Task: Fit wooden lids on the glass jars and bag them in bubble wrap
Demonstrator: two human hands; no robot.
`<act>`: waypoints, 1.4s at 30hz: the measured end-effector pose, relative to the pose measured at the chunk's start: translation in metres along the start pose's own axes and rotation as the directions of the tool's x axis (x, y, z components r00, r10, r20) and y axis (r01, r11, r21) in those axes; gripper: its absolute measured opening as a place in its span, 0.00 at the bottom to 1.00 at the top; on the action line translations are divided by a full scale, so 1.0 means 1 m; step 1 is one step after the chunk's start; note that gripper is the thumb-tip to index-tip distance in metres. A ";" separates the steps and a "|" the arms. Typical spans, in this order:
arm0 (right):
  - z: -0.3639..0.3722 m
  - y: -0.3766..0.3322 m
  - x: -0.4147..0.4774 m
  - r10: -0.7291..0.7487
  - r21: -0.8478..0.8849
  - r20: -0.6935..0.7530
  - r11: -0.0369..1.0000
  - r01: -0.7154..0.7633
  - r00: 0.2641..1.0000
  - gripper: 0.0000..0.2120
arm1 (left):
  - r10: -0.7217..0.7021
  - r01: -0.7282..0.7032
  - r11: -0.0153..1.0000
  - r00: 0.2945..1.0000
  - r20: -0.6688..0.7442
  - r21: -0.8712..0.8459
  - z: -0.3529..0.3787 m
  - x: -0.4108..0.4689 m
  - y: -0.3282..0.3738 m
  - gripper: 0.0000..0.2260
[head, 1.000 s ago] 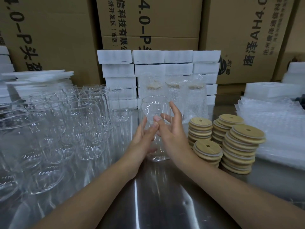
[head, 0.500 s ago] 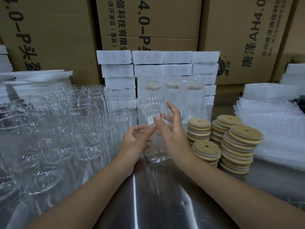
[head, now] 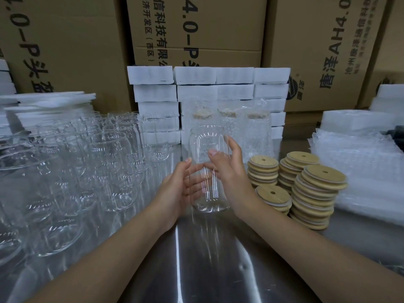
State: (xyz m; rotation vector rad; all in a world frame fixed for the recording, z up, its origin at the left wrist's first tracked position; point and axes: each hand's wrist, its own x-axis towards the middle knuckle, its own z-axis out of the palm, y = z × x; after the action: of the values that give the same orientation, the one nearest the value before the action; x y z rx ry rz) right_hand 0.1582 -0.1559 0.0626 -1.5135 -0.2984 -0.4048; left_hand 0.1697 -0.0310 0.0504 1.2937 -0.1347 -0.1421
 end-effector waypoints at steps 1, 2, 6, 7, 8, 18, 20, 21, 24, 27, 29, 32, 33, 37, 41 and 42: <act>0.001 0.001 -0.001 -0.009 -0.034 0.001 0.999 0.010 1.000 0.29 | -0.005 0.005 1.000 1.000 0.008 -0.014 0.001 -0.002 0.001 0.19; 0.002 0.002 -0.002 -0.024 -0.088 0.004 0.996 0.024 1.000 0.29 | -0.004 0.004 1.000 1.000 0.025 -0.014 0.003 -0.004 0.001 0.23; 0.006 0.002 -0.006 -0.020 -0.272 0.106 0.961 0.049 0.994 0.27 | 0.015 -0.019 0.999 0.995 0.101 0.038 0.006 -0.010 -0.007 0.34; 0.005 -0.002 -0.005 -0.009 -0.296 0.126 0.954 0.046 0.992 0.26 | 0.024 -0.026 0.999 0.996 0.087 0.021 0.007 -0.011 -0.008 0.34; 0.002 -0.006 -0.004 -0.021 -0.340 0.122 0.939 0.061 0.992 0.24 | 0.033 -0.033 0.999 0.998 0.063 0.004 0.008 -0.011 -0.009 0.33; -0.049 -0.022 0.019 -0.004 -0.993 -0.103 -0.053 -0.103 0.995 0.22 | 0.115 -0.113 0.990 0.993 -0.012 0.089 0.005 -0.010 -0.013 0.30; -0.051 -0.021 0.020 0.088 -0.979 -0.163 -0.140 -0.150 0.983 0.23 | 0.137 -0.134 0.986 0.990 -0.034 0.096 0.005 -0.009 -0.012 0.35; -0.052 -0.020 0.021 0.124 -0.972 -0.188 -0.167 -0.166 0.974 0.23 | 0.147 -0.142 0.984 0.988 -0.049 0.106 0.005 -0.008 -0.012 0.37; -0.052 -0.021 0.022 0.196 -0.966 -0.220 -0.182 -0.185 0.956 0.23 | 0.179 -0.163 0.975 0.979 -0.097 0.152 0.004 -0.005 -0.014 0.35; -0.052 -0.023 0.022 0.201 -0.969 -0.219 -0.162 -0.188 0.955 0.24 | 0.198 -0.172 0.968 0.971 -0.135 0.182 0.003 -0.005 -0.014 0.37; -0.052 -0.024 0.021 0.196 -0.969 -0.219 -0.160 -0.190 0.956 0.24 | 0.196 -0.165 0.967 0.969 -0.152 0.195 0.002 -0.006 -0.013 0.41; -0.053 -0.023 0.022 0.191 -0.970 -0.220 -0.143 -0.195 0.957 0.21 | 0.198 -0.163 0.965 0.967 -0.163 0.206 0.002 -0.006 -0.013 0.40; -0.053 -0.023 0.022 0.188 -0.972 -0.217 -0.132 -0.194 0.958 0.21 | 0.199 -0.163 0.964 0.967 -0.162 0.208 0.002 -0.006 -0.013 0.38; -0.052 -0.020 0.022 0.029 -0.986 -0.167 0.020 -0.167 0.986 0.25 | 0.201 -0.169 0.963 0.969 -0.143 0.208 0.002 -0.006 -0.012 0.40; -0.046 -0.024 0.021 -0.234 -0.751 -0.152 0.660 0.042 0.960 0.32 | 0.202 -0.182 0.955 0.977 -0.067 0.235 0.004 -0.010 -0.010 0.37; -0.043 -0.027 0.019 -0.276 -0.634 -0.162 0.765 0.114 0.947 0.33 | 0.202 -0.186 0.954 0.979 -0.042 0.236 0.004 -0.011 -0.009 0.36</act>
State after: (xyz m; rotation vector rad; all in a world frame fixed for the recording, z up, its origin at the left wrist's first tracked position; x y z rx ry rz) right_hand 0.1608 -0.2001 0.0938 -2.0594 -0.1252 -0.9250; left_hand 0.1577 -0.0352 0.0421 1.5071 -0.2264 0.0877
